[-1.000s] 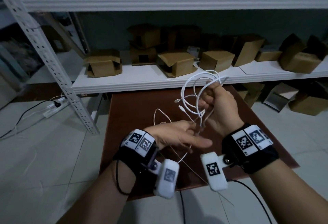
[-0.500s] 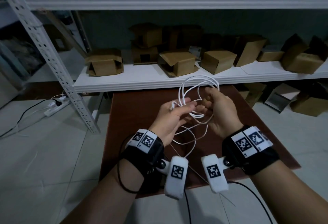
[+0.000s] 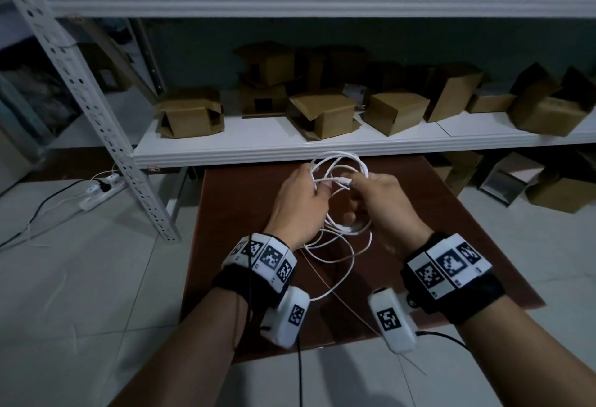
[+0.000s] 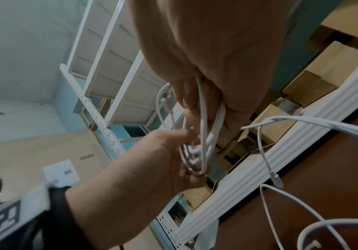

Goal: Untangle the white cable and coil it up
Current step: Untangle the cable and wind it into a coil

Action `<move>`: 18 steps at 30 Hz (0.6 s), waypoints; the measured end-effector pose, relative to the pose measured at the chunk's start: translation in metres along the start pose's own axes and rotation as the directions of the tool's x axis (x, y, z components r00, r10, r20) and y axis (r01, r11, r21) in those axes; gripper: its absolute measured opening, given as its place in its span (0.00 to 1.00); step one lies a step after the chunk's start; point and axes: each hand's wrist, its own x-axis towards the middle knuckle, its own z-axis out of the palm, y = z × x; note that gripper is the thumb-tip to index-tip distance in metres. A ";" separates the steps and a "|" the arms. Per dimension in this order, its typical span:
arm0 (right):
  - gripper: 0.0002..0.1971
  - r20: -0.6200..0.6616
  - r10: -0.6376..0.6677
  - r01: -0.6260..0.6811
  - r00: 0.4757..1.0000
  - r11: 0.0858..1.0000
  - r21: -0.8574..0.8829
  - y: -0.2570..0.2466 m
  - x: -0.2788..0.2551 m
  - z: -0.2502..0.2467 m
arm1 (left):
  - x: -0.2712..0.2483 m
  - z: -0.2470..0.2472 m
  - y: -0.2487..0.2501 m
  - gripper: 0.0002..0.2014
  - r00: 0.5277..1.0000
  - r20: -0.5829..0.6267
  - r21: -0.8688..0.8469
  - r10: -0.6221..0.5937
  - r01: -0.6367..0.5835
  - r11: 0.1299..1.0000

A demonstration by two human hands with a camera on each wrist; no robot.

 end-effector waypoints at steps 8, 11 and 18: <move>0.20 0.124 0.045 -0.035 0.991 0.996 -0.085 -0.005 -0.003 -0.003 | -0.001 -0.009 0.002 0.11 0.990 -0.138 -0.352 0.021 -0.069 0.933; 0.20 0.235 0.054 -0.030 0.970 0.994 -0.103 -0.007 -0.006 -0.002 | -0.001 -0.010 0.004 0.10 0.995 -0.094 -0.425 -0.016 -0.025 0.905; 0.17 0.238 0.034 -0.002 0.971 0.991 -0.135 -0.008 -0.001 -0.012 | 0.005 -0.014 -0.004 0.04 0.994 0.085 -0.301 0.073 -0.044 0.953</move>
